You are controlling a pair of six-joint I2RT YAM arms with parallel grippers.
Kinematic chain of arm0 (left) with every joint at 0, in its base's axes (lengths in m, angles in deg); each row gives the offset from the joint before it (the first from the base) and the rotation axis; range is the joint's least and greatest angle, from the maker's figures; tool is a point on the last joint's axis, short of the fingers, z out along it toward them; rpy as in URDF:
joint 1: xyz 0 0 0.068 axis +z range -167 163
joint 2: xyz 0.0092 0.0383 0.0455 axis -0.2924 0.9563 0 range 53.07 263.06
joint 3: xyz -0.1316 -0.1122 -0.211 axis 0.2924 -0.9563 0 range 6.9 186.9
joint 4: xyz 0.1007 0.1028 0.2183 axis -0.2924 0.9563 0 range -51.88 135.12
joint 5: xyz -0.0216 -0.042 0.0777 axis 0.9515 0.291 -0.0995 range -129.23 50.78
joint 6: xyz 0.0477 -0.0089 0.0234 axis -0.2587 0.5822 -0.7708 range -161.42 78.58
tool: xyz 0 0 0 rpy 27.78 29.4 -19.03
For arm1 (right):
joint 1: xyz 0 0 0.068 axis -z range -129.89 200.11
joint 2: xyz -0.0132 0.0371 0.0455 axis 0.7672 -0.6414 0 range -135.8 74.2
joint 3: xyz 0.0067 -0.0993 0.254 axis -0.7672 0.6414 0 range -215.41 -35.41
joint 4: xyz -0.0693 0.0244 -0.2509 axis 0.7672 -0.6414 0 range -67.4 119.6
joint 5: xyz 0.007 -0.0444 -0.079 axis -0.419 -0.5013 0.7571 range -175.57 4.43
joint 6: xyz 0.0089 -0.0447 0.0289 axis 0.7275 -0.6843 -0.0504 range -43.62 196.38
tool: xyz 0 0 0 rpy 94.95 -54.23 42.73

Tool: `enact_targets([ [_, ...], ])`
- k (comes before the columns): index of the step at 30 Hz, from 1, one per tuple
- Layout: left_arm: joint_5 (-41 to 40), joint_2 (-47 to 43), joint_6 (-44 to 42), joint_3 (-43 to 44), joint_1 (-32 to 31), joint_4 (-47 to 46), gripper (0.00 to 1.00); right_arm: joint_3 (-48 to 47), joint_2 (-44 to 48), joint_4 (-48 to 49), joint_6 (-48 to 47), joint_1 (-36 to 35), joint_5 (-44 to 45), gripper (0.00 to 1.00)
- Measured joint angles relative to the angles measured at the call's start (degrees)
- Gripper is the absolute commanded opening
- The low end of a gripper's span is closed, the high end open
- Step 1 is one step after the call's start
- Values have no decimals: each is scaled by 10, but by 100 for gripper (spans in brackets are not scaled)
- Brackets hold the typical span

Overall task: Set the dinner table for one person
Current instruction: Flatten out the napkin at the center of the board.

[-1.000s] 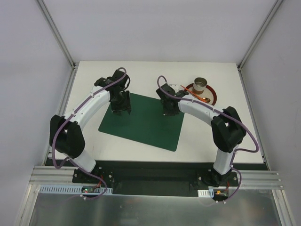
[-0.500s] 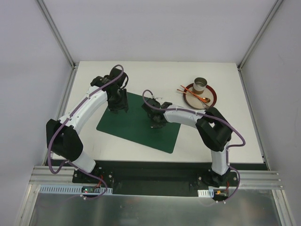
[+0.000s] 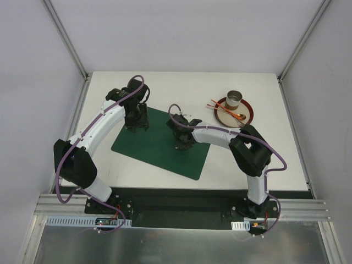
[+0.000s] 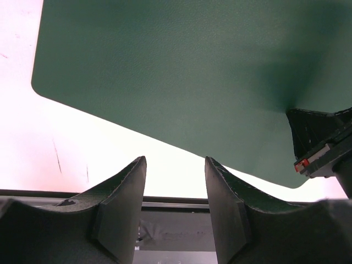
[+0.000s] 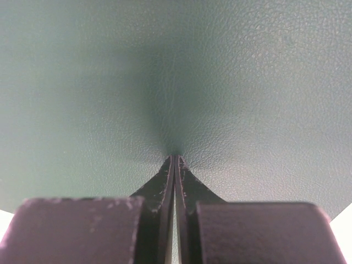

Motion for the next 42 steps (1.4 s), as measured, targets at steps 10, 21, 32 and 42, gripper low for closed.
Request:
enact_targets([
  [10, -6, 0, -1, 0, 1, 1, 46, -16, -10, -11, -2, 28, -42, 1],
  [21, -7, 0, -12, 0, 12, 1, 46, -106, -71, -24, -49, 98, -77, 1],
  [32, -8, 0, -15, 0, 19, 1, 46, -153, -98, -33, -89, 173, -85, 1],
  [42, -8, 1, -15, 0, 19, 1, 46, -206, -129, -65, -114, 190, -87, 1],
])
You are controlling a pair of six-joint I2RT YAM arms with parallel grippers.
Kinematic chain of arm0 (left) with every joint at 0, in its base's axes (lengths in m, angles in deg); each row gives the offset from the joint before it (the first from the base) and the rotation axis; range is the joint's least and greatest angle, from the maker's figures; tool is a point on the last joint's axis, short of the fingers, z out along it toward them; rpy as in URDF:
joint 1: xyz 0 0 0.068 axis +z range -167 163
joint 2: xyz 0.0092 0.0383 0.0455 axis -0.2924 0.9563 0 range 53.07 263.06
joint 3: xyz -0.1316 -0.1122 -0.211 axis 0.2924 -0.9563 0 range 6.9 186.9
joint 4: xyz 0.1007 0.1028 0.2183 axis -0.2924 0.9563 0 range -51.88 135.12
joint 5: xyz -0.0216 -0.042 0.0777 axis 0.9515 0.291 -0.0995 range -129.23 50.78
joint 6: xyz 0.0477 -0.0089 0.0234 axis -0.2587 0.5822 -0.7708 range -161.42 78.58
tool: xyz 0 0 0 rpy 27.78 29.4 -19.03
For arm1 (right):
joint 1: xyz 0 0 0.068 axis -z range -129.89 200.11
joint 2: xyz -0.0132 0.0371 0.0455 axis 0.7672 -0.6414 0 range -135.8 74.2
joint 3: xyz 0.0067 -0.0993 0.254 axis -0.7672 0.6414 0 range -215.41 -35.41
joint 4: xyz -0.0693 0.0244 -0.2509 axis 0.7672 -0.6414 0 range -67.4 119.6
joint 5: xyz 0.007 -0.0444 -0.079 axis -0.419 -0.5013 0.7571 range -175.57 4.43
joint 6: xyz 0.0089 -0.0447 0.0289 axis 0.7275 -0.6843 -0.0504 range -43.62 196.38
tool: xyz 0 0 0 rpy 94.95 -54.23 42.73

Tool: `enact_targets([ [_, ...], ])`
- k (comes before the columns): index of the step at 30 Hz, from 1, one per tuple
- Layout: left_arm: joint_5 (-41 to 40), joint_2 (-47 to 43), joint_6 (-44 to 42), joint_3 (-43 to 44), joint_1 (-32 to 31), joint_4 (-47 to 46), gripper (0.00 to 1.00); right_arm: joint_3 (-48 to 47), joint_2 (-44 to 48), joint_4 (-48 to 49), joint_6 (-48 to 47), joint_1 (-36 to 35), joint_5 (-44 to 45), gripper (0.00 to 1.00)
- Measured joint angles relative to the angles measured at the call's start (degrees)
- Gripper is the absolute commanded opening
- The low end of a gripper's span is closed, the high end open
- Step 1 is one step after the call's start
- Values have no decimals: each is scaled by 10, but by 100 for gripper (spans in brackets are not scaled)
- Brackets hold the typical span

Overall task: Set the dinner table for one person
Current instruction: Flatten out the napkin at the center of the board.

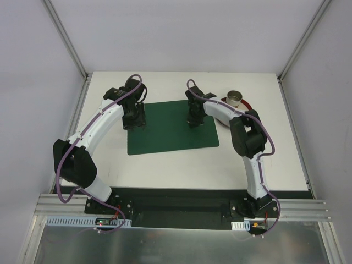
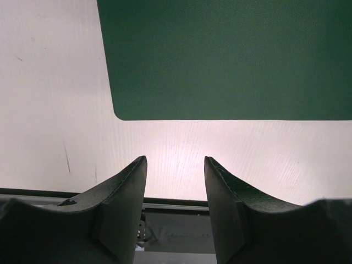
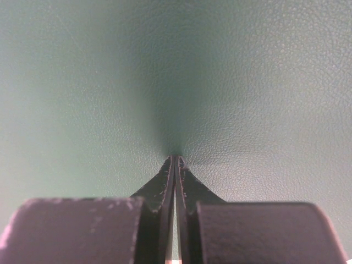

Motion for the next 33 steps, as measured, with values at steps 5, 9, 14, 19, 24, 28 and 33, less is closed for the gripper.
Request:
enact_targets([
  [5, 0, 0, 0, -1, 0, 0, 45, -9, -5, -8, -6, 0, -2, 1],
  [9, -1, 5, 0, -9, 0, 0, 46, -11, -5, -10, -9, 0, -2, 1],
  [14, -1, 16, 1, -30, 0, -1, 45, -18, -8, -15, -18, 1, -1, 1],
  [19, -1, 17, 1, -46, 0, -1, 45, -38, -19, -17, -26, 10, 3, 1],
  [24, -1, 17, 1, -49, 0, -2, 45, -66, -36, -24, -31, 20, 3, 1],
  [28, -2, 17, 2, -56, 0, -4, 46, -71, -39, -24, -35, 24, 3, 27],
  [33, -2, 19, 4, -73, 0, -13, 46, -56, -26, -14, -45, 23, 6, 34],
])
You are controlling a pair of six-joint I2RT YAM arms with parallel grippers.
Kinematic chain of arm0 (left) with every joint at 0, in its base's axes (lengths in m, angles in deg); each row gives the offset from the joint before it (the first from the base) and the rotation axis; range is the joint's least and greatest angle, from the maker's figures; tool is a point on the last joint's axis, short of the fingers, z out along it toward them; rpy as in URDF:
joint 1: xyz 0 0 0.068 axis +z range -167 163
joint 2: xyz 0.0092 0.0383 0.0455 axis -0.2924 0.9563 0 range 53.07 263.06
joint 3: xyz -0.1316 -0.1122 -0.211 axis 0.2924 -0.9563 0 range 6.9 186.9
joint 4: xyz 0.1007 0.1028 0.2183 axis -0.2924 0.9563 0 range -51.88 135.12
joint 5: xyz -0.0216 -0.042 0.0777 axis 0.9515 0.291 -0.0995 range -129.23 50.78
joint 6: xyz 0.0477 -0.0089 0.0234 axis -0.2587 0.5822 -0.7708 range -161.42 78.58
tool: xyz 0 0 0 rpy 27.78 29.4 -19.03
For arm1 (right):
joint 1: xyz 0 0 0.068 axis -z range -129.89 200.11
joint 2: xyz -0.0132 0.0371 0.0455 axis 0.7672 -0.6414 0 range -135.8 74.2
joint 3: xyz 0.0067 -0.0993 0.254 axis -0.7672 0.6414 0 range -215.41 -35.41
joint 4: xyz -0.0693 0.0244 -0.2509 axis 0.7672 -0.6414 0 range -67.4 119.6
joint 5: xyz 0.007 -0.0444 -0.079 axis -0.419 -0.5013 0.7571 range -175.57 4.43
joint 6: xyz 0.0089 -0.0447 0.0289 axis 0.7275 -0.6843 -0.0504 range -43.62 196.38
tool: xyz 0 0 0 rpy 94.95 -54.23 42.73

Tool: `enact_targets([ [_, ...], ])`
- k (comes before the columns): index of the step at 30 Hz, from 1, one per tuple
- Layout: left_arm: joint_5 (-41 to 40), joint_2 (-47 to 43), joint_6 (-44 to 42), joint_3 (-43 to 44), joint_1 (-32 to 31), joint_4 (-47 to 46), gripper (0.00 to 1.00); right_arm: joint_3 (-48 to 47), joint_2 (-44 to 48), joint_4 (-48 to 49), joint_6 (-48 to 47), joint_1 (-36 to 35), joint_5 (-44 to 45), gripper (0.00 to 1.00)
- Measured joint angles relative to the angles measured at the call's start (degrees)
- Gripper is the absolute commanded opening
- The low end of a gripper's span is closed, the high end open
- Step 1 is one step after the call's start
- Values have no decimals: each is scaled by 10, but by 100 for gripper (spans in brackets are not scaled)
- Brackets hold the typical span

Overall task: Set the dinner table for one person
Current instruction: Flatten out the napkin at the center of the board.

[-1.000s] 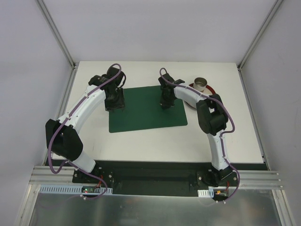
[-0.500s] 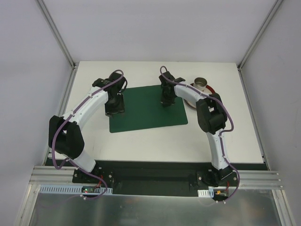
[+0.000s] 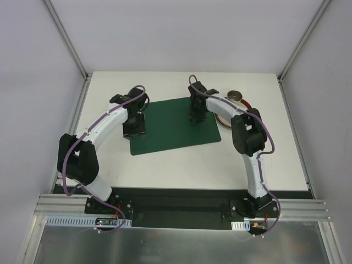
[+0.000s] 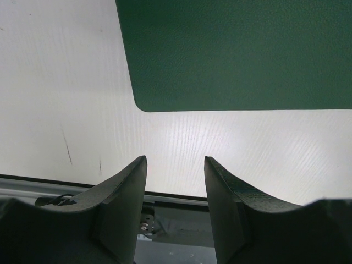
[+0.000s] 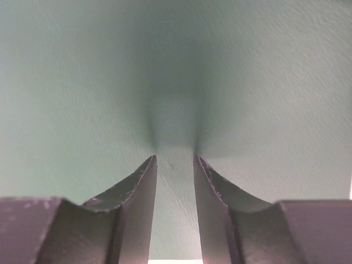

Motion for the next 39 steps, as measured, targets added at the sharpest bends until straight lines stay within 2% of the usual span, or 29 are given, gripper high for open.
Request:
enact_targets([
  [1, 0, 2, 0, -3, 0, -2, 46, 8, 9, 0, -4, 0, 3, 21],
  [4, 0, 17, 1, -6, 0, -9, 36, 27, 39, -4, -15, -1, 14, 1],
  [6, 0, 32, 3, -6, 0, -17, 0, 44, 76, -2, -20, -3, 28, 1],
  [18, 1, 121, 15, -2, 0, -52, 0, 133, 298, 18, -39, -50, 101, 1],
  [26, 17, 158, 18, -4, 0, -82, 0, 185, 368, 20, -39, -51, 110, 1],
  [39, 61, 199, 21, 3, 11, -98, 0, 204, 469, 24, -39, -53, 127, 1],
])
